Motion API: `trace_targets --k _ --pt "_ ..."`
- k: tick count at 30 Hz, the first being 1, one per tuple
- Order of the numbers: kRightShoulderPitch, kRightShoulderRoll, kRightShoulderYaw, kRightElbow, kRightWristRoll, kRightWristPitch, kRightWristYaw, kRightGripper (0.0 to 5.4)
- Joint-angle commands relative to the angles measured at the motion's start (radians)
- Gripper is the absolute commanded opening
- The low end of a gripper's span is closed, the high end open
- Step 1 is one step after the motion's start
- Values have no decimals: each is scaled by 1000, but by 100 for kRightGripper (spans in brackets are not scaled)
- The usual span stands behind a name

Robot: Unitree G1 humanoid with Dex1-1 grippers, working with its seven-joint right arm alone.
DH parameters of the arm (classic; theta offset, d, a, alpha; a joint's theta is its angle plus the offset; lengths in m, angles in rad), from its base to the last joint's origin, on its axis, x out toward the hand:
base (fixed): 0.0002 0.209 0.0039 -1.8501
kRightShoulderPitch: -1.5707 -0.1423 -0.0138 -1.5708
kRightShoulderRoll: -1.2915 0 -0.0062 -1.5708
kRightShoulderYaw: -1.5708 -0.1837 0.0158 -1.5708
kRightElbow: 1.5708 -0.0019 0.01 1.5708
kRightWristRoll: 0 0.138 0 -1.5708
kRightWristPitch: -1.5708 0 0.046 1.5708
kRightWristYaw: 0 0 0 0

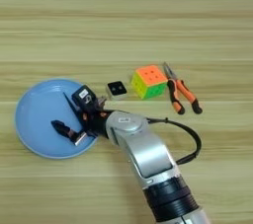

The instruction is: Move the objects on the table

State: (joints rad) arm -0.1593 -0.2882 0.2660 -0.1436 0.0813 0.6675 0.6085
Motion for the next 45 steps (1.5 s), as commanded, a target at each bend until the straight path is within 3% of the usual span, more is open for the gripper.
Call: trace_targets --k 1,37,45 --pt "-65 -15 -16 -23 4 -16 -4 490" --pt "-87 -38 13 68 -10 -9 27 85" --pt "-83 -38 17 61 -13 -14 33 29"
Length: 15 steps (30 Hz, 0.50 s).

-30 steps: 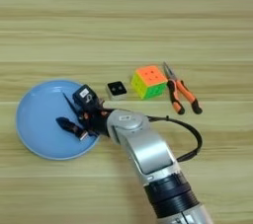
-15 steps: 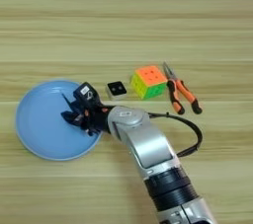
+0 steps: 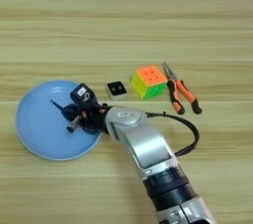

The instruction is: Move the objects on the table

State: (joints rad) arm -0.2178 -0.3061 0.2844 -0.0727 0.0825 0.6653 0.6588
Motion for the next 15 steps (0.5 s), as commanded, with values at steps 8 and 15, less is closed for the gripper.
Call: trace_targets --k 8,15 --pt "-22 -18 -3 -34 -11 -14 -18 29" --pt "-53 7 -72 -89 36 -15 -27 29"
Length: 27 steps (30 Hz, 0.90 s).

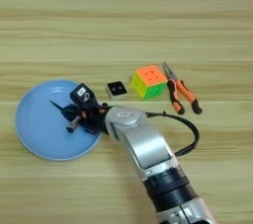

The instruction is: Move the objects on the table

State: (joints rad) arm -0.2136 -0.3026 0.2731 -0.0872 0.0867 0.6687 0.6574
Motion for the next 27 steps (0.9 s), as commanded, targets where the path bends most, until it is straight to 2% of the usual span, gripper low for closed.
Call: trace_targets --k 1,8,16,27 --pt "-69 5 -80 -89 43 -15 -29 28" --pt "-131 -1 -186 -170 103 26 -51 28" --pt "-191 -14 -271 -154 131 38 -86 28" --pt "-196 -54 -256 14 36 -61 -143 28"
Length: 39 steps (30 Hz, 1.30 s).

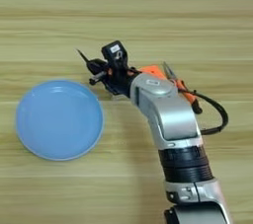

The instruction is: Move the objects on the table

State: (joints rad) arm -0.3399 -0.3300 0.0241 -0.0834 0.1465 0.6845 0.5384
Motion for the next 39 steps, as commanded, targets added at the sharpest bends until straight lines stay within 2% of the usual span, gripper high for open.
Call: trace_targets --k 1,9,15,37,38,39 --pt "-67 -25 -4 26 -27 -85 -24 28" --pt "-50 -7 29 123 -62 -156 -31 28" --pt "-37 12 48 145 -70 -169 -25 28" --pt "-25 22 80 234 -118 -203 -23 28" --pt "-25 22 81 235 -118 -204 -22 65" --pt "-25 22 81 235 -119 -204 -22 73"
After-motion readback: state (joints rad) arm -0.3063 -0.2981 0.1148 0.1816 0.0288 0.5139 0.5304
